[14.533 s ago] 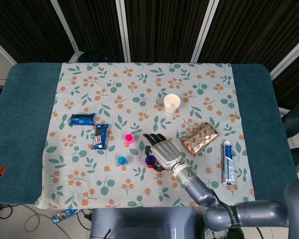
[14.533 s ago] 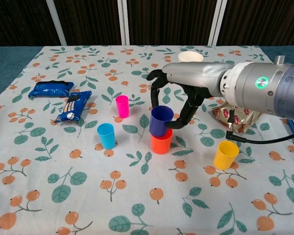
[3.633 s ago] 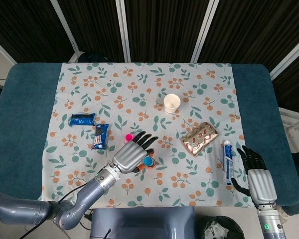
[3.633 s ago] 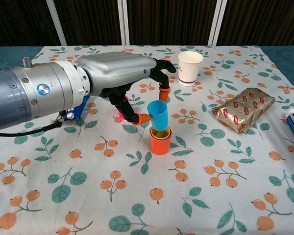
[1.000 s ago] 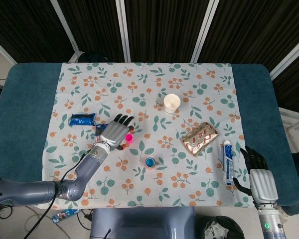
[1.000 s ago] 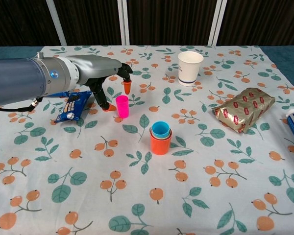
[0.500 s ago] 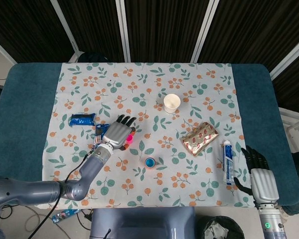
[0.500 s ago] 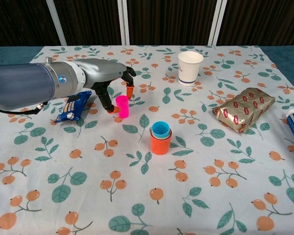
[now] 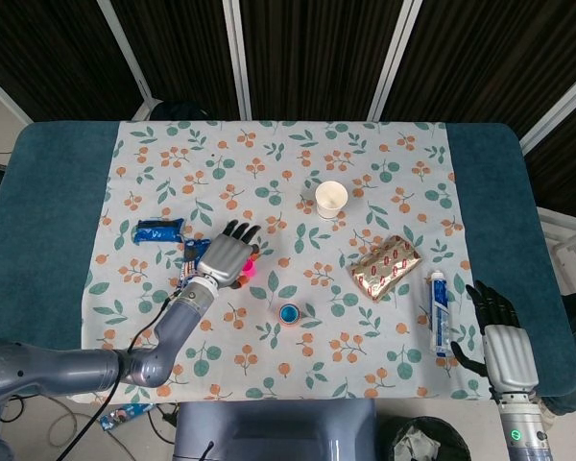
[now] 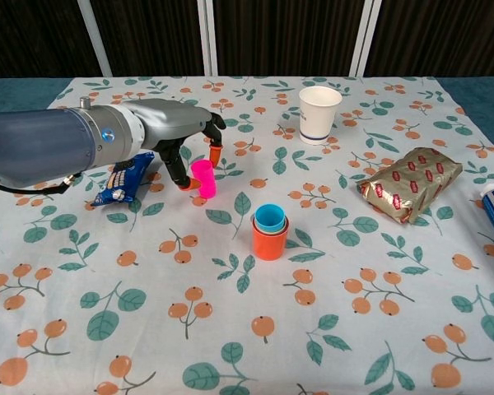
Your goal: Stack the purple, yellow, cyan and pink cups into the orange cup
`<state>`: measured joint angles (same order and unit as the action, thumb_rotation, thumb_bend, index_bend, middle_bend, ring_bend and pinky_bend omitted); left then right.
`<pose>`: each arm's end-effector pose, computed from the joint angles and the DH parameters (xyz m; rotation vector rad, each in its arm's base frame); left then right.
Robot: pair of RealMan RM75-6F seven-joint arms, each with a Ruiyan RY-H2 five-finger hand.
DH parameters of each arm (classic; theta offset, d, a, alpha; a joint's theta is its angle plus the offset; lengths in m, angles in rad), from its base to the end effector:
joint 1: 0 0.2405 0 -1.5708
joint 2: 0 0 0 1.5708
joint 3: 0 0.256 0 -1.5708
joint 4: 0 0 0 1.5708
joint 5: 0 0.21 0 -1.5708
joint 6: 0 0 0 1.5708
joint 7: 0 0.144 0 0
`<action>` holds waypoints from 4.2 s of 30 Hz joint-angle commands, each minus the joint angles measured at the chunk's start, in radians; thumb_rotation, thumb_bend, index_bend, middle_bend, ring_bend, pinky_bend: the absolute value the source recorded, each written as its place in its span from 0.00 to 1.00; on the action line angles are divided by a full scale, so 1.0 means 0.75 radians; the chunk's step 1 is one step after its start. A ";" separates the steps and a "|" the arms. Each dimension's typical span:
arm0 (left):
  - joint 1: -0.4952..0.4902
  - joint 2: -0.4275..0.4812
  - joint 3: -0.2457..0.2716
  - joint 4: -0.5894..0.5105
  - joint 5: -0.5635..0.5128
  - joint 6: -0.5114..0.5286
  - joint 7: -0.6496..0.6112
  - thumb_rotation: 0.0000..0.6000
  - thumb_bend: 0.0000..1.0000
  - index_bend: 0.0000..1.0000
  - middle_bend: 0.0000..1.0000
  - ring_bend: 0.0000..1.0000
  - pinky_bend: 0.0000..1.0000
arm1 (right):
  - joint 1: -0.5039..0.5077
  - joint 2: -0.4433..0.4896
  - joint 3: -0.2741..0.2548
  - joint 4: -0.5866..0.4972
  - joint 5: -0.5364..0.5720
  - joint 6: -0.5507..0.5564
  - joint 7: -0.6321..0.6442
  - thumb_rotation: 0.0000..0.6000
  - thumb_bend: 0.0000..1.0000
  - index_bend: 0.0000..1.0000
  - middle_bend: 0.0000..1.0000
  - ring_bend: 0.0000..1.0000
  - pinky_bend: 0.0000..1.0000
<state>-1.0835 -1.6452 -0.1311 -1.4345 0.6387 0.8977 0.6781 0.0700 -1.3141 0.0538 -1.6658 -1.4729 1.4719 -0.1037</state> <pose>-0.0792 0.3710 -0.0609 -2.0241 -0.8431 -0.6752 -0.2840 -0.1748 0.0942 1.3272 -1.0511 0.9828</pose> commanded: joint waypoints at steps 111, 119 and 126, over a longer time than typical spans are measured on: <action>-0.095 0.035 0.055 -0.441 0.045 0.136 0.138 1.00 0.23 0.17 0.06 0.00 0.00 | -0.016 -0.011 0.034 -0.005 0.032 0.029 0.004 1.00 0.36 0.02 0.00 0.00 0.10; -0.089 0.080 0.040 -0.500 0.081 0.199 0.151 1.00 0.17 0.03 0.04 0.00 0.00 | -0.016 -0.010 0.034 -0.006 0.035 0.027 0.004 1.00 0.36 0.02 0.00 0.00 0.10; 0.099 0.213 0.132 -0.532 0.413 0.518 0.089 1.00 0.17 0.03 0.04 0.00 0.00 | -0.015 -0.006 0.034 -0.002 0.031 0.027 0.009 1.00 0.36 0.02 0.00 0.00 0.10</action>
<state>-1.0905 -1.5415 -0.0762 -1.8191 0.8341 1.1632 0.7719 0.0583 -1.3187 0.0796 -1.6677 -1.4491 1.4922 -0.0971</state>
